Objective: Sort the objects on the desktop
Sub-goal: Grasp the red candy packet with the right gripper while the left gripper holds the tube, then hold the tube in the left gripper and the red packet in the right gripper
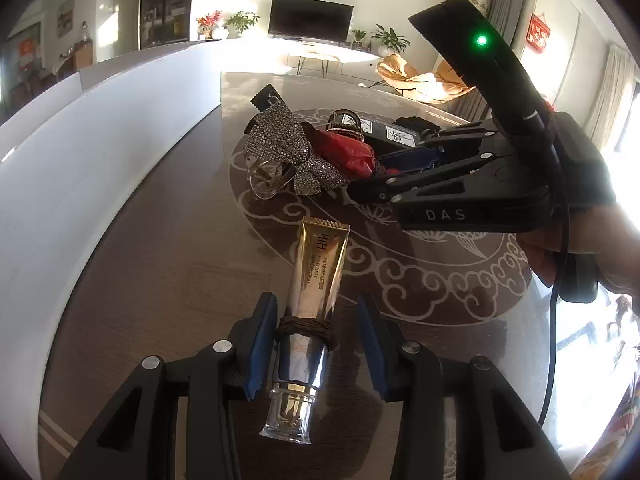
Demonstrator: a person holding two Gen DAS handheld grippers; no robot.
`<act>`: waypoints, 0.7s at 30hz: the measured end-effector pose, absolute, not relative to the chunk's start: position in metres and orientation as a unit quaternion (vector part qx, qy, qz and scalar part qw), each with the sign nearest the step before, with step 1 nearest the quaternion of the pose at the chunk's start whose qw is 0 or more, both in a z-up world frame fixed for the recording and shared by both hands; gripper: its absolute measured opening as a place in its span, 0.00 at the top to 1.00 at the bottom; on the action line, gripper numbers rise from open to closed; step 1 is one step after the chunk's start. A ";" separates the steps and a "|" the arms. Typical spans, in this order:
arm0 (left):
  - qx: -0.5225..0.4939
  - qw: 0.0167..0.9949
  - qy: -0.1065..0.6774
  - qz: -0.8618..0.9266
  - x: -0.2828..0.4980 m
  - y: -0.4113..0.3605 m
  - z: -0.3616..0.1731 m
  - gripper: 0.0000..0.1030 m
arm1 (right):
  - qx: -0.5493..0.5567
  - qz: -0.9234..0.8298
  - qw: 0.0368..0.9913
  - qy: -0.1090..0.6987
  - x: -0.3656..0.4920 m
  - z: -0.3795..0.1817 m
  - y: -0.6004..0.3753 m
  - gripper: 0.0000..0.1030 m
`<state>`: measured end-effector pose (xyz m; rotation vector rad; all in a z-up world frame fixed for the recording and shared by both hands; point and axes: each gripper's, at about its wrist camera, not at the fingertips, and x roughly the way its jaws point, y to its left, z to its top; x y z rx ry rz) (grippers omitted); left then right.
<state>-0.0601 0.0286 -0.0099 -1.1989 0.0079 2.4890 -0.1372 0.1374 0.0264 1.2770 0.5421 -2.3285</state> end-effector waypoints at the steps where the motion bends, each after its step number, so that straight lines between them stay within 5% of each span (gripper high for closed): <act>1: -0.427 0.191 0.001 0.884 -0.060 0.028 -0.010 0.57 | 0.466 -0.842 0.206 0.180 -0.135 0.026 0.143 0.72; 9: -0.426 0.186 0.026 0.885 -0.059 0.039 -0.010 0.51 | 0.499 -0.857 0.091 0.087 -0.045 0.034 0.205 0.73; 12: -0.431 0.170 0.038 0.885 -0.061 0.042 -0.012 0.28 | 0.488 -0.866 0.073 0.083 0.000 0.034 0.220 0.73; 14: -0.435 0.157 0.036 0.886 -0.064 0.041 -0.012 0.25 | 0.475 -0.875 0.060 0.070 0.019 0.031 0.228 0.72; 16: -0.437 0.156 0.034 0.885 -0.064 0.041 -0.012 0.15 | 0.465 -0.882 0.049 0.051 0.019 0.029 0.236 0.58; 17: -0.442 0.153 0.037 0.883 -0.065 0.039 -0.016 0.10 | 0.463 -0.885 0.045 0.037 0.019 0.026 0.240 0.40; 21: -0.449 0.145 0.055 0.880 -0.064 0.042 -0.019 0.04 | 0.444 -0.895 0.035 0.023 0.013 0.017 0.245 0.23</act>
